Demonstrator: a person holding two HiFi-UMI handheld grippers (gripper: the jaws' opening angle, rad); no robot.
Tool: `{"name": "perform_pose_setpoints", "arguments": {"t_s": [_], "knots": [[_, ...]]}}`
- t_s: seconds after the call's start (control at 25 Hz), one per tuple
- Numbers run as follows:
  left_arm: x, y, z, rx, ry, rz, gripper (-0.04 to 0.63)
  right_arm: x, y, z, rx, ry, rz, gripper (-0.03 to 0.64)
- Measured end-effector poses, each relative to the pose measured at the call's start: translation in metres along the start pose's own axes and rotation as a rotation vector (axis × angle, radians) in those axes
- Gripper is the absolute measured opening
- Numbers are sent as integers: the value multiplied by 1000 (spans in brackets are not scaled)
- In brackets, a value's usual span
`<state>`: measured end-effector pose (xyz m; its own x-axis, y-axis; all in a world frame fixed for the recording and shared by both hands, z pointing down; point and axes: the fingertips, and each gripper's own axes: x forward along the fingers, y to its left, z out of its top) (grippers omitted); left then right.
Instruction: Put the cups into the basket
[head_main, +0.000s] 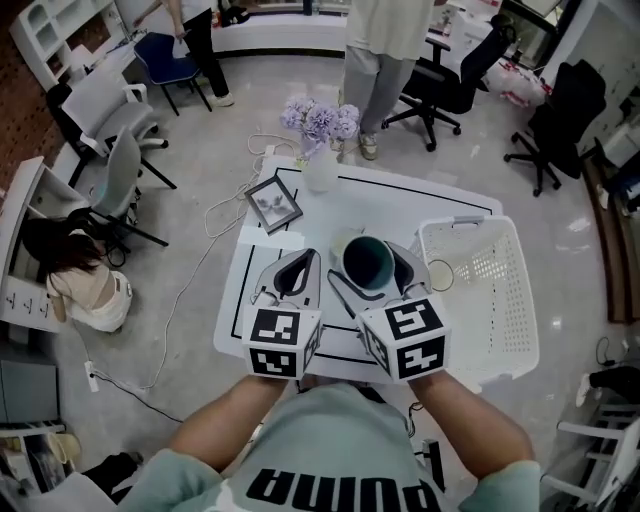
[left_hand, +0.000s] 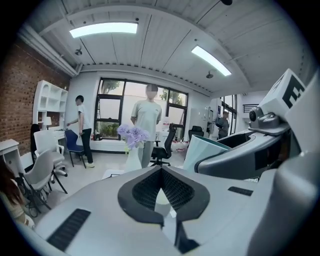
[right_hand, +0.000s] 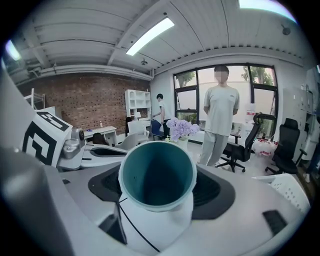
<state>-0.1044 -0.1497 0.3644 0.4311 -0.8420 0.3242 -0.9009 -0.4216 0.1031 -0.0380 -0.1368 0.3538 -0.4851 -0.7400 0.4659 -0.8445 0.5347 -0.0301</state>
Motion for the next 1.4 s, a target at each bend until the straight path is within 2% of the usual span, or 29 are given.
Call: {"name": "perform_pose_setpoints", "arguments": {"t_s": [0.36, 0.8, 1.04, 1.4], "knots": [[17, -63, 22, 52, -28, -100, 6, -61, -62, 3, 15, -24, -123, 393], [52, -152, 38, 114, -35, -224, 6, -116, -133, -29, 78, -5, -258, 393], [70, -182, 35, 152, -15, -250, 6, -135, -168, -52, 118, 21, -315, 393], [90, -196, 23, 183, 24, -240, 6, -139, -224, -97, 189, 77, -408, 393]]}}
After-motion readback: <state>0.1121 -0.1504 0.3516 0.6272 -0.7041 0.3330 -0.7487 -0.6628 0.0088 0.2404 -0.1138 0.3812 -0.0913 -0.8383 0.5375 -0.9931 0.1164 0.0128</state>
